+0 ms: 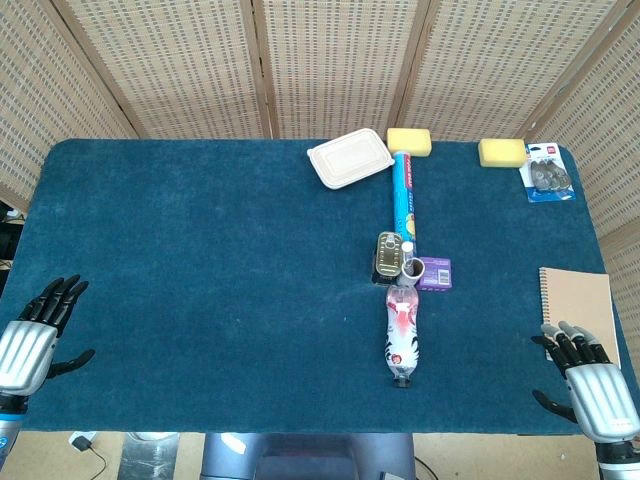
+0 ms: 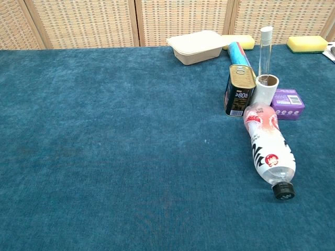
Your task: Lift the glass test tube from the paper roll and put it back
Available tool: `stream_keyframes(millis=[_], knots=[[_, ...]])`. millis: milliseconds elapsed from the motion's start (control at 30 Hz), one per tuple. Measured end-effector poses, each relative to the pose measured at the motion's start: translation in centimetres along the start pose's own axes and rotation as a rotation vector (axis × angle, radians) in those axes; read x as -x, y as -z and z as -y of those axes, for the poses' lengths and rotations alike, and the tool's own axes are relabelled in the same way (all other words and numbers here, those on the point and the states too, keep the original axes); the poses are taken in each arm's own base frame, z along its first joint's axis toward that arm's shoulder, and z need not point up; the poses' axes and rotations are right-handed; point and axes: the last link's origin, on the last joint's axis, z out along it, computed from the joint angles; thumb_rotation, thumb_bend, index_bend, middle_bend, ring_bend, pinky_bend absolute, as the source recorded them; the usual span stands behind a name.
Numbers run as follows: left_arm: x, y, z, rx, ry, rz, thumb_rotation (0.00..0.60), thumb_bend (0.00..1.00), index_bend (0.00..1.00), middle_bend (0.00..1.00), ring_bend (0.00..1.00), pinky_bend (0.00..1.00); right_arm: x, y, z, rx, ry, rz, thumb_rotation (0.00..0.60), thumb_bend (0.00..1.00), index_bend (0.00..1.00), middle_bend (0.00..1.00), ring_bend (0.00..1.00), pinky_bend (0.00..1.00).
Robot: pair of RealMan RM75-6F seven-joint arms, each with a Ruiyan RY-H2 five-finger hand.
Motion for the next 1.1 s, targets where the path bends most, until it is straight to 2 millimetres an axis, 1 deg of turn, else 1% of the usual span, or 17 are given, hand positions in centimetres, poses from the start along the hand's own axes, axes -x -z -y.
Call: stream_keyframes(millis=[367,700,800,967,1100], knots=[[0.2,0.3,-0.6,0.072,0.025,0.044,0.600,0.06,0.00,0.05,0.04,0.20,0.0,0.1,-0.2,0.013,-0.013,-0.023,0.600,0.09,0.24,0.21,0.15,0.15],[0.3,0.3,-0.7,0.090,0.028,0.059,0.600,0.06,0.00,0.05,0.04,0.20,0.5,-0.5,0.0,0.000,-0.023,-0.011,0.600,0.09,0.24,0.21,0.15,0.15],[0.3,0.4,-0.8,0.107,0.036,0.074,0.600,0.06,0.00,0.05,0.04,0.20,0.9,-1.4,0.1,-0.008,-0.045,-0.013,0.600,0.09,0.24,0.21,0.15,0.15],[0.2,0.6,-0.9,0.142,0.048,0.086,0.600,0.06,0.00,0.05,0.04,0.20,2.3,-3.8,0.4,-0.019,-0.075,-0.025,0.600,0.09,0.24,0.21,0.15,0.17],[0.3,0.6,-1.0,0.172,0.059,0.091,0.600,0.06,0.00,0.05,0.04,0.20,3.3,-5.9,1.0,-0.027,-0.141,-0.058,0.600,0.09,0.24,0.21,0.15,0.19]])
